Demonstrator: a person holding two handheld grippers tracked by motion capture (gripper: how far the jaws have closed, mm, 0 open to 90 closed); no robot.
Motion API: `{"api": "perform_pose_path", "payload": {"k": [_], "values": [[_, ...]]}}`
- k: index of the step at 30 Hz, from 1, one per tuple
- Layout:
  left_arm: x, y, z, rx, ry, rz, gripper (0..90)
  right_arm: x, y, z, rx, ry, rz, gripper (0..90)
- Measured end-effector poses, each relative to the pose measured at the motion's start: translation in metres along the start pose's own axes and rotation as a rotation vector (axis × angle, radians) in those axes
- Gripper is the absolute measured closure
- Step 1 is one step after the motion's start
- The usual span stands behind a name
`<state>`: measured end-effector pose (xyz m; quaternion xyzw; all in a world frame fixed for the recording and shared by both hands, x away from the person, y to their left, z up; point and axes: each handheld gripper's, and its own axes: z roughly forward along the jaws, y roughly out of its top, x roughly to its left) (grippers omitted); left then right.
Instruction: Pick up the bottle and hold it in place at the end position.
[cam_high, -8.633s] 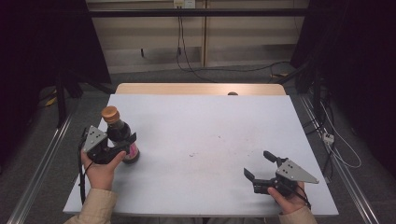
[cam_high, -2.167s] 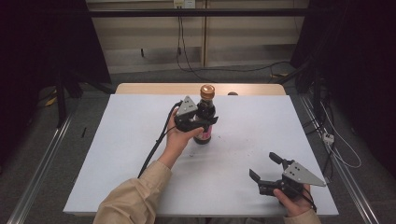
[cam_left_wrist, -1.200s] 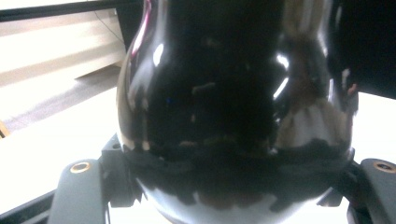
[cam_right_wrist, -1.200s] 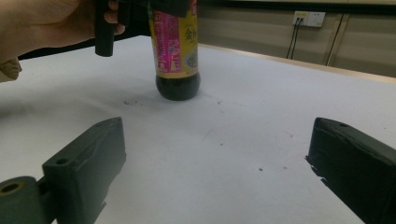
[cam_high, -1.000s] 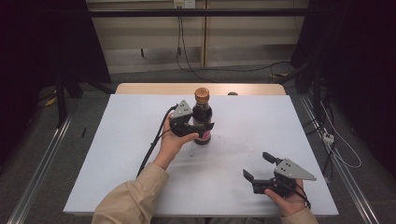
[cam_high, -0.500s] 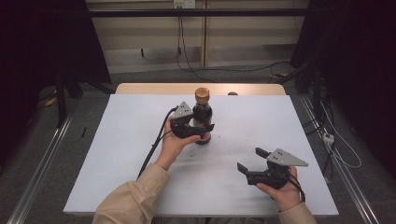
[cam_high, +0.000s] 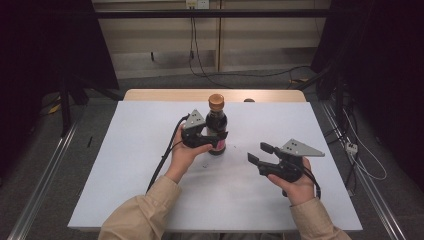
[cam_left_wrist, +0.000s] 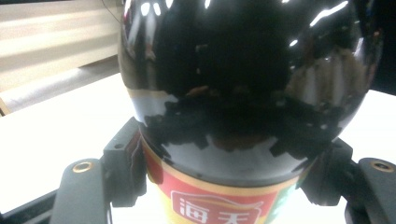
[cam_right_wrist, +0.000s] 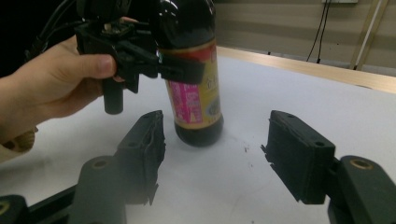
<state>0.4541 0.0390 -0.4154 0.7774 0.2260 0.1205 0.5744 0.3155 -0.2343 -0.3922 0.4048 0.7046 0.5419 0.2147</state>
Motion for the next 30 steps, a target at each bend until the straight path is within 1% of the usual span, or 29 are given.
{"api": "perform_pose_path", "payload": {"k": [3, 4, 5, 6, 7, 10, 12, 15, 17, 18, 19, 21, 22, 23, 24, 30], "values": [[0.000, 0.000, 0.000, 0.000, 0.001, -0.001, 29.3, 0.001, 0.007, 0.006, 0.006, 0.007, -0.002, 43.3], [-0.001, 0.000, 0.001, -0.004, 0.013, -0.001, 29.4, 0.002, 0.009, 0.008, 0.014, 0.025, -0.013, 45.0], [-0.001, 0.000, 0.001, -0.004, 0.013, 0.001, 29.4, 0.003, 0.012, 0.010, 0.026, 0.033, -0.025, 45.5], [-0.001, 0.000, 0.001, -0.004, 0.012, 0.002, 29.4, 0.004, 0.014, 0.012, 0.032, 0.018, -0.036, 47.5], [-0.001, 0.000, 0.001, -0.006, 0.012, 0.004, 29.4, 0.006, 0.016, 0.013, 0.035, 0.013, -0.046, 48.5], [0.000, 0.000, 0.001, -0.006, 0.010, 0.004, 29.5, 0.009, 0.022, 0.017, 0.035, 0.034, -0.057, 48.7], [-0.001, 0.000, 0.001, -0.006, 0.012, 0.000, 29.6, 0.010, 0.024, 0.019, 0.026, 0.044, -0.063, 48.8], [-0.001, 0.000, 0.000, -0.003, 0.011, 0.004, 29.7, 0.009, 0.026, 0.021, 0.029, 0.037, -0.064, 48.9], [-0.001, 0.000, 0.001, -0.001, 0.012, 0.002, 29.8, 0.008, 0.028, 0.023, 0.032, 0.037, -0.053, 48.8], [0.000, 0.001, 0.001, 0.000, -0.007, 0.005, 29.9, 0.007, 0.029, 0.024, 0.036, 0.032, -0.053, 48.8], [-0.001, 0.001, 0.001, 0.000, 0.011, 0.003, 29.9, 0.007, 0.030, 0.024, 0.041, 0.032, -0.054, 48.7], [0.001, 0.001, 0.000, 0.003, -0.011, 0.002, 29.9, 0.006, 0.033, 0.025, 0.045, 0.027, -0.057, 48.7], [0.001, 0.001, 0.000, 0.002, -0.011, 0.002, 30.0, 0.006, 0.034, 0.025, 0.045, 0.028, -0.056, 48.7], [0.000, 0.001, 0.000, 0.005, 0.000, 0.001, 30.0, 0.006, 0.036, 0.026, 0.045, 0.026, -0.059, 48.7], [0.000, 0.000, 0.001, 0.000, -0.010, -0.002, 30.0, 0.005, 0.038, 0.027, 0.046, 0.024, -0.057, 48.8], [0.000, 0.001, 0.000, 0.005, -0.009, -0.002, 30.0, 0.004, 0.047, 0.032, 0.049, 0.033, -0.039, 49.9]]}}
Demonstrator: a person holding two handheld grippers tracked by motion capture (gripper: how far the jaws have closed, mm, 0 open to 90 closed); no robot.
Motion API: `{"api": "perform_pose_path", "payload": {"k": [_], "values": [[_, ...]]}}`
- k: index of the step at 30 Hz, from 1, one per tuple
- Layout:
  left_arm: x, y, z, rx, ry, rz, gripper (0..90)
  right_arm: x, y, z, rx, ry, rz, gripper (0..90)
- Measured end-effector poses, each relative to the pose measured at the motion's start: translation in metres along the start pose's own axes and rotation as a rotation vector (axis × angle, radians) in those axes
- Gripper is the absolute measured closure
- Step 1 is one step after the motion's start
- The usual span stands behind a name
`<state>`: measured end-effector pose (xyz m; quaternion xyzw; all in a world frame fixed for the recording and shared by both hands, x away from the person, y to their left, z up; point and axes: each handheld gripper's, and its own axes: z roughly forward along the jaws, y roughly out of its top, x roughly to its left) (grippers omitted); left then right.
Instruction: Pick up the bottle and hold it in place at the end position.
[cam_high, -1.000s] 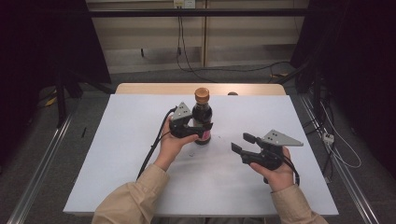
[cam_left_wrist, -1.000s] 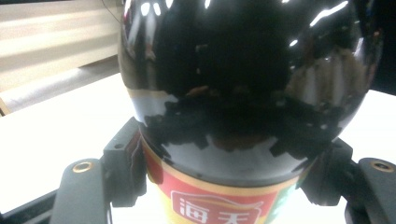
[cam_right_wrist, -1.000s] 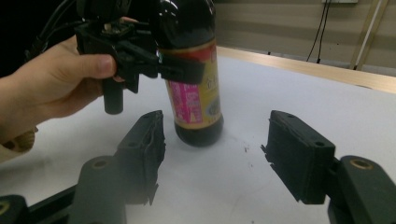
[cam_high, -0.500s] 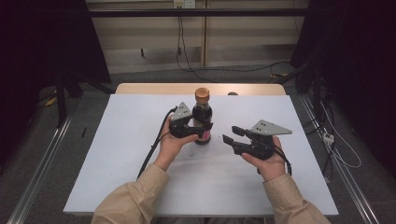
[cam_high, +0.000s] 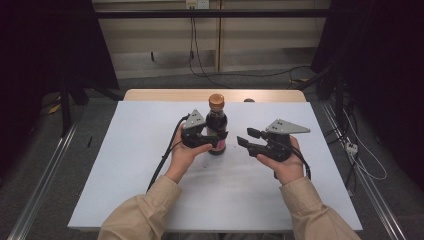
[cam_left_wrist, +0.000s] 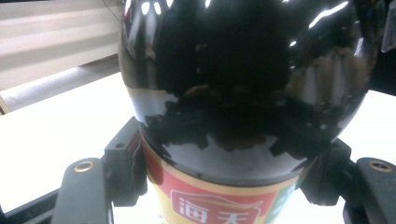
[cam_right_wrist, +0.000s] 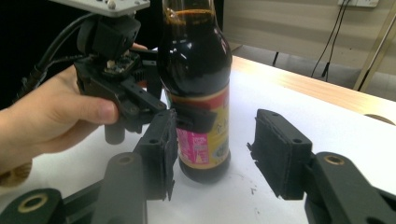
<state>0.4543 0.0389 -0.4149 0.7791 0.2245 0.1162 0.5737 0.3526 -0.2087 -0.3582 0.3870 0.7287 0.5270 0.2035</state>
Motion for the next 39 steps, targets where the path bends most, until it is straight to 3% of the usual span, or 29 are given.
{"api": "perform_pose_path", "payload": {"k": [7, 21, 26, 27, 31, 39], "values": [[0.000, 0.000, 0.000, 0.002, 0.000, -0.004, 29.9, -0.002, 0.012, 0.007, -0.004, 0.006, 0.037, 51.0], [-0.001, 0.000, -0.001, 0.008, 0.010, -0.007, 29.9, -0.008, 0.028, 0.019, 0.015, -0.016, 0.017, 51.2], [0.000, 0.000, -0.001, 0.004, 0.001, -0.007, 29.9, -0.013, 0.028, 0.019, 0.014, -0.020, 0.043, 50.9], [-0.001, 0.001, -0.001, 0.007, 0.018, -0.007, 30.0, -0.014, 0.028, 0.019, 0.014, -0.020, 0.043, 50.9], [-0.002, 0.001, -0.002, 0.010, 0.017, -0.003, 30.0, -0.017, 0.030, 0.019, 0.018, -0.024, 0.048, 50.9], [-0.002, 0.001, -0.002, 0.009, 0.021, -0.002, 30.1, -0.014, 0.040, 0.025, 0.017, -0.031, 0.028, 50.7]]}}
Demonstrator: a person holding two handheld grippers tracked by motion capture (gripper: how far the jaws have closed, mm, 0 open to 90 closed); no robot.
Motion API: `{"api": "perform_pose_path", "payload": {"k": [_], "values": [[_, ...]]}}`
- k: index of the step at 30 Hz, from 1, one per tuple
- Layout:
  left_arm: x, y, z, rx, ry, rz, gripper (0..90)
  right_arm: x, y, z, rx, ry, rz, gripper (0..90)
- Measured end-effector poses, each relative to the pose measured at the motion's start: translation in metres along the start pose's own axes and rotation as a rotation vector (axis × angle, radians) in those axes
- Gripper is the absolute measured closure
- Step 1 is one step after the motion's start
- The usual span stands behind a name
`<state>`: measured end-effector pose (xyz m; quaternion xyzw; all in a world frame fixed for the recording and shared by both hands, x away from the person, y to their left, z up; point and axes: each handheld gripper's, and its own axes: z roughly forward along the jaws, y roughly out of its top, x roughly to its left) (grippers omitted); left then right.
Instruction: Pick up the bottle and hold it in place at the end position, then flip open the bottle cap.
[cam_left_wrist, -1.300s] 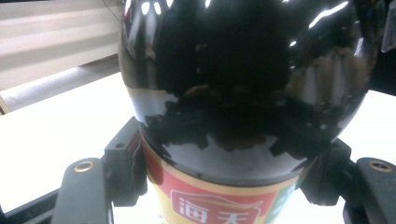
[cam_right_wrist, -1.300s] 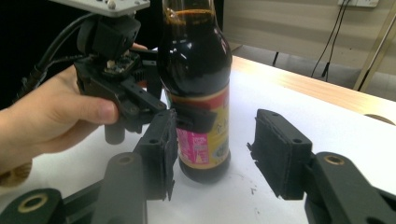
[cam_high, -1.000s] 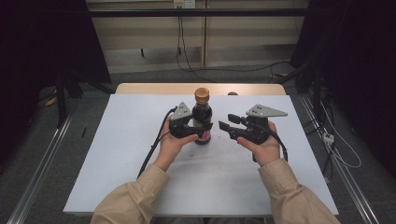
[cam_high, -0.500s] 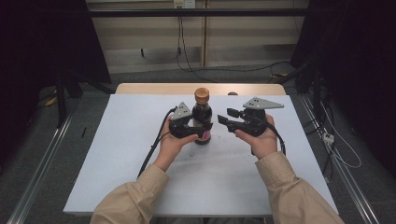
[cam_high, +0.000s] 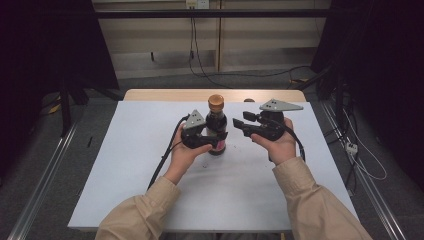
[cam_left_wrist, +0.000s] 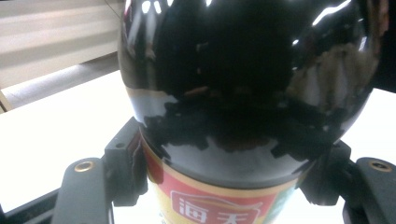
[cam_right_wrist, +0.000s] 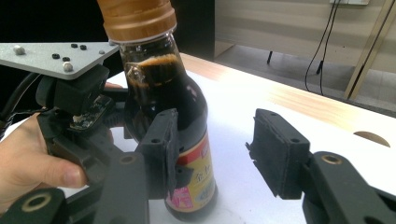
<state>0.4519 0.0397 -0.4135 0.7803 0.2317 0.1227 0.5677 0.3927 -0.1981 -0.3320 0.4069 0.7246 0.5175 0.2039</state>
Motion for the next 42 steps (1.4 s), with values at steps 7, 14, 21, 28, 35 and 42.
{"api": "perform_pose_path", "payload": {"k": [7, 14, 21, 28, 35, 42], "values": [[-0.001, 0.000, 0.000, -0.002, 0.002, 0.004, 30.1, 0.002, 0.010, 0.003, -0.008, -0.002, -0.018, 50.1], [0.000, -0.001, 0.000, -0.005, -0.002, 0.000, 30.1, -0.001, 0.015, 0.004, -0.002, -0.001, -0.011, 50.3], [0.000, 0.000, 0.001, -0.003, 0.002, -0.002, 30.1, -0.002, 0.019, 0.007, -0.002, -0.005, -0.010, 50.7], [0.000, 0.000, 0.000, 0.001, 0.000, 0.002, 30.1, -0.002, 0.024, 0.006, 0.003, -0.010, -0.016, 53.9], [0.001, -0.001, 0.001, -0.007, -0.017, -0.006, 30.1, -0.003, 0.032, 0.008, -0.006, -0.003, -0.027, 64.3], [0.000, -0.001, 0.001, -0.006, 0.001, -0.010, 30.1, -0.002, 0.042, 0.009, -0.012, 0.034, -0.046, 85.1]]}}
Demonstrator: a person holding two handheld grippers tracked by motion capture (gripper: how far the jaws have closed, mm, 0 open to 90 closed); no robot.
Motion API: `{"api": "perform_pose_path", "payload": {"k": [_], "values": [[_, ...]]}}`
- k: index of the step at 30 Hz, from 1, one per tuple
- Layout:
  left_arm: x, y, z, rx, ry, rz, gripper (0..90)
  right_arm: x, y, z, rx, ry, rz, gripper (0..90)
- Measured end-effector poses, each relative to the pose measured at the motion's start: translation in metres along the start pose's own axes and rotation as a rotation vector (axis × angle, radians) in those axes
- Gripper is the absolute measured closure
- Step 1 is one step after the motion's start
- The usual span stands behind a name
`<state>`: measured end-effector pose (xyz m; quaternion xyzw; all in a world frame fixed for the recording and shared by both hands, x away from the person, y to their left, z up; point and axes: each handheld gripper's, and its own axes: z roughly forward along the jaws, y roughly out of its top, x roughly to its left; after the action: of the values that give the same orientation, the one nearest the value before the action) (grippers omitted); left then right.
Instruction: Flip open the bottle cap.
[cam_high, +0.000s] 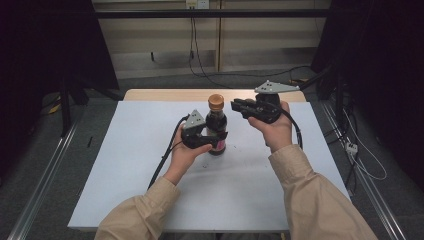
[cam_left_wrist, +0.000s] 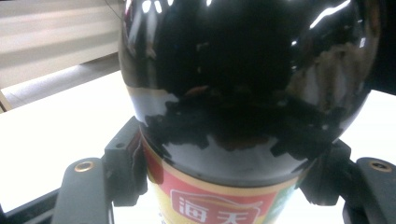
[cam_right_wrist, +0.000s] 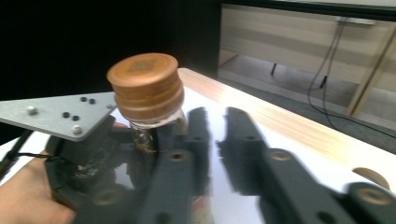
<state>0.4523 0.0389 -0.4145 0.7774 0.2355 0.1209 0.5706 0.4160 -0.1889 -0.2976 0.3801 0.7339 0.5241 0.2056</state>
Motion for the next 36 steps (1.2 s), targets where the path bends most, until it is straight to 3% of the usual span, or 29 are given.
{"api": "perform_pose_path", "payload": {"k": [2, 11, 17, 21, 23, 24, 30, 33, 35, 36], "values": [[0.000, 0.000, 0.000, -0.001, 0.000, 0.000, 30.1, 0.000, 0.002, 0.002, 0.002, 0.010, -0.010, 89.9], [0.001, 0.000, 0.000, -0.005, -0.018, 0.000, 30.1, 0.008, 0.006, 0.007, 0.028, 0.037, -0.046, 90.0], [0.000, 0.000, 0.001, -0.006, -0.002, -0.001, 30.1, 0.008, 0.006, 0.006, 0.021, 0.040, -0.040, 90.0], [0.000, 0.000, 0.001, -0.005, -0.012, 0.000, 30.2, 0.009, 0.008, 0.005, 0.024, 0.054, -0.037, 90.0], [-0.001, 0.000, 0.001, -0.001, 0.007, 0.002, 30.2, 0.011, 0.009, 0.005, 0.027, 0.062, -0.042, 90.0], [0.000, 0.000, 0.001, -0.001, -0.012, 0.004, 30.2, 0.012, 0.009, 0.005, 0.026, 0.066, -0.044, 90.0], [-0.001, 0.000, 0.001, 0.000, -0.002, 0.004, 30.4, 0.015, 0.012, 0.005, 0.028, 0.069, -0.051, 90.0], [-0.001, 0.000, 0.001, -0.003, 0.007, 0.000, 30.5, 0.015, 0.014, 0.003, 0.032, 0.087, -0.045, 90.0], [0.000, 0.000, 0.001, -0.005, -0.003, -0.004, 30.6, 0.018, 0.016, 0.003, 0.047, 0.095, -0.066, 90.0], [0.000, 0.000, 0.001, -0.001, -0.002, 0.000, 30.6, 0.020, 0.017, 0.003, 0.059, 0.121, -0.068, 90.0]]}}
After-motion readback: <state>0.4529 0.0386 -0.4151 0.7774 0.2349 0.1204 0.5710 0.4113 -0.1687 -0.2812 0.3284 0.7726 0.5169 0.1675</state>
